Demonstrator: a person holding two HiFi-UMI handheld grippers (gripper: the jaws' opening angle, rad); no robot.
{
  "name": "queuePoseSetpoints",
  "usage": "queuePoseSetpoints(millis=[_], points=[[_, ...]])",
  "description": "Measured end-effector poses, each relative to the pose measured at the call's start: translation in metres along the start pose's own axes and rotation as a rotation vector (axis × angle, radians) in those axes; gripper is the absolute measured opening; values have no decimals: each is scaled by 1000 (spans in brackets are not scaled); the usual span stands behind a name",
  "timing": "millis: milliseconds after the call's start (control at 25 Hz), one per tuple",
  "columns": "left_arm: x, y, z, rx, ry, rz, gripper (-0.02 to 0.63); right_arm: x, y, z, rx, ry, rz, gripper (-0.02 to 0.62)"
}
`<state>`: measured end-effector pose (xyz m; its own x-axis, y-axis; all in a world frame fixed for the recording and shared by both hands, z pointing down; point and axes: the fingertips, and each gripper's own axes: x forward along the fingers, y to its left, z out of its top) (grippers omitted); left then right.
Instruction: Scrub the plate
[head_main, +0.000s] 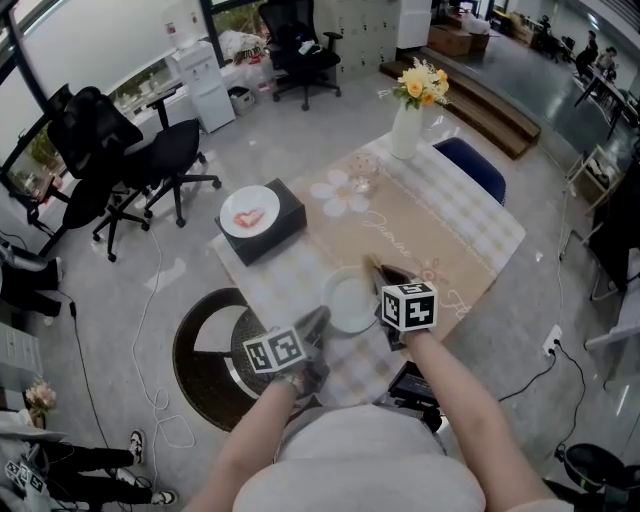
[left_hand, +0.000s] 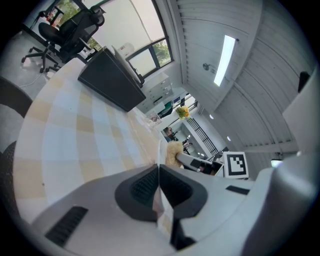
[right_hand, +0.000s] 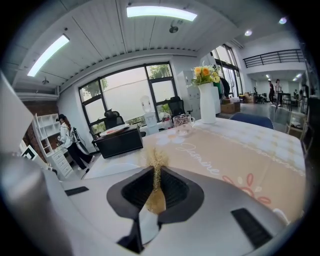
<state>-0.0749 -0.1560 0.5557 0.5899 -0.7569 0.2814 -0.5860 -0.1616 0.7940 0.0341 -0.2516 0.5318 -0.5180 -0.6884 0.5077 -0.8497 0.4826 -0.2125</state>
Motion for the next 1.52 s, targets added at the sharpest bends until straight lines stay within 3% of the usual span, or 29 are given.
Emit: queuePoseSetpoints(millis=[120,360,640,1080,1520], points=[[0,0,0,2,0,0,17,-8,5,7,35,-47,42,41],[0,0,0,-6,3,3,17,-16,44,11,99,-91,234,41],[1,0,0,-9,4,10,17,-19,80,7,57,-88,350,41],[0,1,0,-6,4,18,17,-16,105,-5,-1,-54,405,41],[1,-1,-2,14,25,27,17,-6,102,-16,-49,-2,338,41]])
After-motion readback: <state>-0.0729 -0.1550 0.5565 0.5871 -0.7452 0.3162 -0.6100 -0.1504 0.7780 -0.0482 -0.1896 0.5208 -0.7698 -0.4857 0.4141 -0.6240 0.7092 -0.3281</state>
